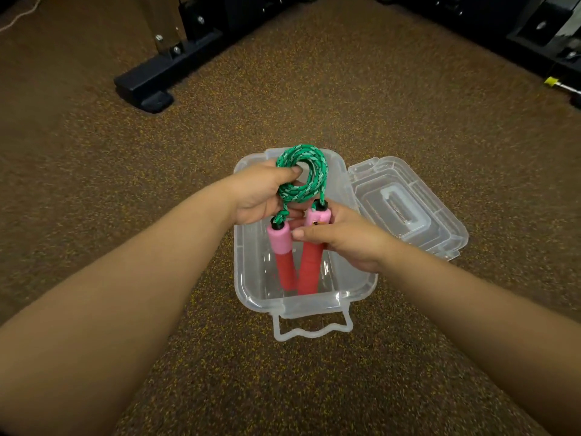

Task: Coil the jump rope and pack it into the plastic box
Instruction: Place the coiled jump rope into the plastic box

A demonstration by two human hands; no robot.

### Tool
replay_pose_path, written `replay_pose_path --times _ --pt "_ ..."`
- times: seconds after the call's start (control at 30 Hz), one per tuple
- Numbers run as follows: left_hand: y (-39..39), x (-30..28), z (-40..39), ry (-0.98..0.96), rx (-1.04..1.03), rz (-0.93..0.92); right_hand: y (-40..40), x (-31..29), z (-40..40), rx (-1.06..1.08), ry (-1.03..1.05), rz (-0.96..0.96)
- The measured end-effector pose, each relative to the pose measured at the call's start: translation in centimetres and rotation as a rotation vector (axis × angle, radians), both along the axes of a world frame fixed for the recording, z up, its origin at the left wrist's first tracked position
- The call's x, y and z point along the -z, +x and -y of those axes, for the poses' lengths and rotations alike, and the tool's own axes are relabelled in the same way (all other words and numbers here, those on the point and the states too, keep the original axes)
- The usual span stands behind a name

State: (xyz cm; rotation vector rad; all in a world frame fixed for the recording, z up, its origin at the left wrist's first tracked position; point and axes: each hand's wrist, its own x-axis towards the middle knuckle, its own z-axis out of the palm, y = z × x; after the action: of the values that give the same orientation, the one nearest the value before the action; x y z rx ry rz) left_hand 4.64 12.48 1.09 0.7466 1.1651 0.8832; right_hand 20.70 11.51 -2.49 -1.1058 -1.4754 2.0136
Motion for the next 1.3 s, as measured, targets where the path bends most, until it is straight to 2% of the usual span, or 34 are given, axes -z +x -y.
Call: replay_pose_path --times 0.1,0.17,0.3,0.4,0.5,0.6,0.67,0.73,0.83,0.93,1.03,1.13,1.23,1.3 --pt "0.6 2.5 -1.4 -0.098 -0.098 -0.017 -1.0 1.1 -0.8 0.066 -0.073 0.106" --pt "1.0 3.9 -2.3 -0.149 -0.152 -0.098 -1.7 1.9 -1.2 0.128 -0.091 0.194" --pt "1.4 5.7 -3.4 -0.248 -0.134 -0.309 -2.7 3.6 -1.6 0.185 -0.032 0.402" --pt "1.2 6.7 -3.9 -0.26 -0.097 -0.45 -3.0 4.7 -2.0 0.151 0.048 0.551" --pt "1.1 7.6 -4.7 -0.239 -0.069 -0.517 -3.3 5.1 -2.3 0.088 0.131 0.71" --pt "1.2 8.2 -5.2 -0.197 -0.027 -0.598 -3.6 5.3 -2.0 0.06 0.238 0.792" --pt "1.1 8.7 -5.5 -0.187 0.001 -0.656 -3.7 5.4 -1.8 0.0 0.374 0.819" --pt "0.9 9.2 -5.7 -0.199 0.015 -0.669 -3.6 5.4 -1.7 -0.149 0.486 0.872" --pt "0.9 9.3 -5.6 -0.203 0.079 -0.82 -3.7 6.0 -1.8 -0.387 0.482 0.98" --pt "1.4 8.0 -4.7 -0.216 0.214 -1.038 -4.0 6.5 -1.8 -0.521 0.519 1.075" --pt "2.3 7.2 -3.5 -0.199 0.254 -1.312 -4.1 7.4 -1.8 -0.634 0.576 1.146" --pt "3.1 8.8 -2.4 -0.3 0.467 -1.497 -4.3 8.1 -2.0 -0.684 0.59 1.2" --pt "4.1 8.8 -1.2 -0.292 0.652 -1.513 -4.1 8.1 -2.2 -0.664 0.592 1.179" --pt "4.1 8.0 -0.7 -0.245 0.682 -1.473 -3.9 7.4 -2.3 -0.71 0.615 1.208"
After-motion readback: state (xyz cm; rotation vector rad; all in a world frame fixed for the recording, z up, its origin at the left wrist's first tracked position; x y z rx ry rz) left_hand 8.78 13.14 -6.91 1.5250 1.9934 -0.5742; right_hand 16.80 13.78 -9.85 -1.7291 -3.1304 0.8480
